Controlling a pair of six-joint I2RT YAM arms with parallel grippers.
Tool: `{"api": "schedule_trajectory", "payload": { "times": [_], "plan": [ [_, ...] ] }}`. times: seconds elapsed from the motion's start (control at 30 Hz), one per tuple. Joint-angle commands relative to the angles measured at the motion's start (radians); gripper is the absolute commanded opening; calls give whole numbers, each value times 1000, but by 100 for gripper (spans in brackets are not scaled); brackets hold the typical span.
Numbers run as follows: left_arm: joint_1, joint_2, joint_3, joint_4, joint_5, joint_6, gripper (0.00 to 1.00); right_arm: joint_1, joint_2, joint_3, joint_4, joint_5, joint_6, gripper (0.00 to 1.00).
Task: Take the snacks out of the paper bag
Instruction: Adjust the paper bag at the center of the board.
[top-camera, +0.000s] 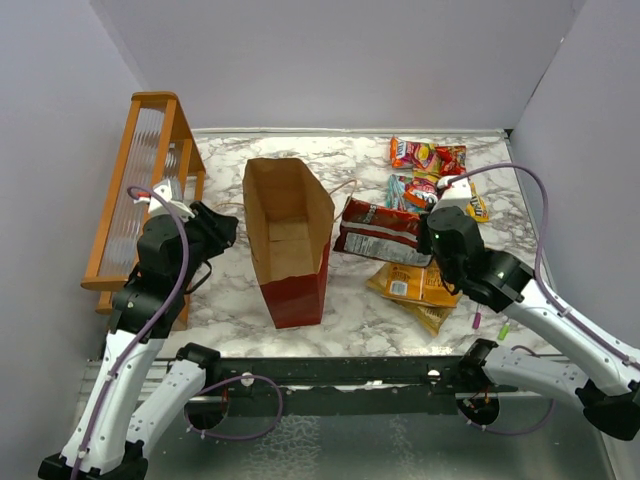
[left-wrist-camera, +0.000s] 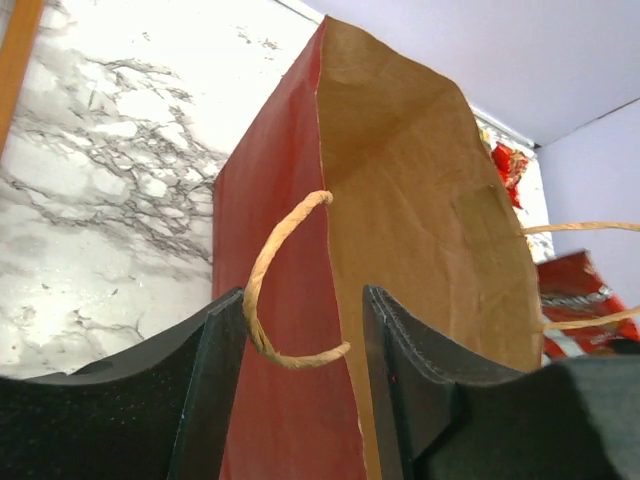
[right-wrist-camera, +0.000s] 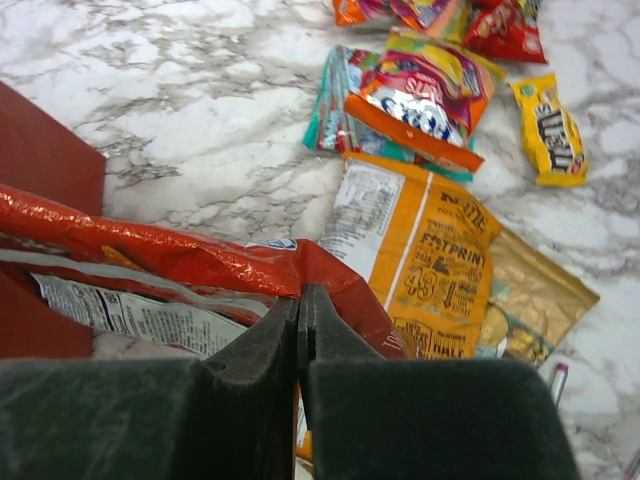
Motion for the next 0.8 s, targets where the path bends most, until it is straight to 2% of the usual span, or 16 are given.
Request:
{"api": "schedule_trajectory", "payload": {
  "times": [0.0, 0.13, 0.3, 0.43, 0.6, 0.77],
  "plan": [
    [-1, -6, 47, 11, 8, 30, 59, -41, 80, 12, -176, 126, 188, 1],
    [0, 1, 102, -2, 53, 64, 75, -271, 99, -85, -25, -87, 141, 1],
    [0, -9, 182, -42, 67, 113, 82, -575, 128, -224, 183, -385, 136, 6],
    [-1, -18, 231, -65, 45, 146, 83, -611, 204, -236, 211, -366, 178, 13],
    [0, -22, 265, -78, 25, 161, 85, -616, 208, -287, 247, -310, 198, 30],
    [-1, -25, 268, -72, 30, 169, 85, -620, 174, -282, 228, -248, 195, 53]
  ]
}}
